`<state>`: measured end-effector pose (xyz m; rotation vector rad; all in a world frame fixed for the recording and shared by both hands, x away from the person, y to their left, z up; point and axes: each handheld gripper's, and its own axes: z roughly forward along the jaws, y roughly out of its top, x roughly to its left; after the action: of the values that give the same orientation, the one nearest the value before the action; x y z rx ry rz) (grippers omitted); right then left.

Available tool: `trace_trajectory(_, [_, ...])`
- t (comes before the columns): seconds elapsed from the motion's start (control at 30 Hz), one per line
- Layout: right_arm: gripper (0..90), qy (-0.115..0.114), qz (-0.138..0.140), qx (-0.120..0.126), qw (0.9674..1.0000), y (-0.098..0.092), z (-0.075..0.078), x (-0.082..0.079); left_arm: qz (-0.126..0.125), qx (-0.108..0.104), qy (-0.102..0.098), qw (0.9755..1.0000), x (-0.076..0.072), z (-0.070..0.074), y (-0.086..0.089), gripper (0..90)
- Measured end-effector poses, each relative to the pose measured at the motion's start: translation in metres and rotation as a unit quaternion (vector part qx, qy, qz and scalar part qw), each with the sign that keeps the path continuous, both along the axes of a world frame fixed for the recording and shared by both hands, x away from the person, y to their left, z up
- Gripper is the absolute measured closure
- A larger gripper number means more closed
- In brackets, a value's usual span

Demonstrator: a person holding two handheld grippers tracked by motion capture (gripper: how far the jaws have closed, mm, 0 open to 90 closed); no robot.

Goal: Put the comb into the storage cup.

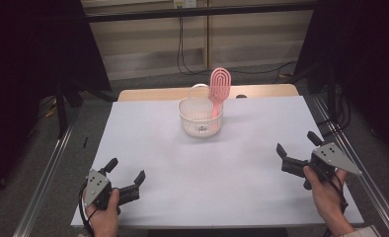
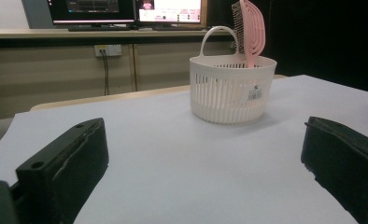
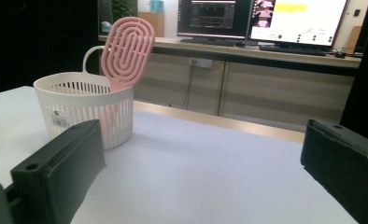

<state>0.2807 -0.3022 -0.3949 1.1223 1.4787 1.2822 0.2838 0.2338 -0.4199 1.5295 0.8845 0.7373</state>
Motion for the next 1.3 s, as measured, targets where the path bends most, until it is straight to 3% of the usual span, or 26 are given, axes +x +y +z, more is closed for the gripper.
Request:
trace_trajectory(0.43, [0.0, 0.006, -0.024, -0.016, 0.9996, -0.013, -0.017, -0.019, 0.006, 0.001, 0.003, 1.0, -0.005, 0.0, 0.002, 1.0])
trace_trajectory(0.77, [0.0, 0.01, -0.044, -0.005, 0.999, -0.021, -0.023, -0.033, 0.007, 0.001, 0.005, 1.0, -0.007, 0.0, 0.004, 1.0])
trace_trajectory(0.93, [0.0, 0.018, -0.034, -0.015, 0.9991, -0.021, -0.027, -0.037, 0.007, 0.004, 0.006, 0.9999, -0.007, -0.001, 0.003, 1.0])
trace_trajectory(1.1, [0.0, 0.013, -0.022, -0.016, 0.9996, -0.021, -0.028, -0.041, 0.008, 0.009, 0.008, 0.9999, -0.006, -0.001, 0.004, 1.0])
trace_trajectory(1.23, [0.0, 0.012, -0.013, -0.023, 0.9996, -0.02, -0.029, -0.039, 0.007, 0.003, 0.008, 0.9999, -0.005, -0.001, 0.005, 1.0])
trace_trajectory(1.3, [0.0, 0.01, -0.01, -0.016, 0.9998, -0.02, -0.029, -0.038, 0.011, -0.002, 0.009, 0.9999, -0.004, -0.001, 0.006, 1.0])
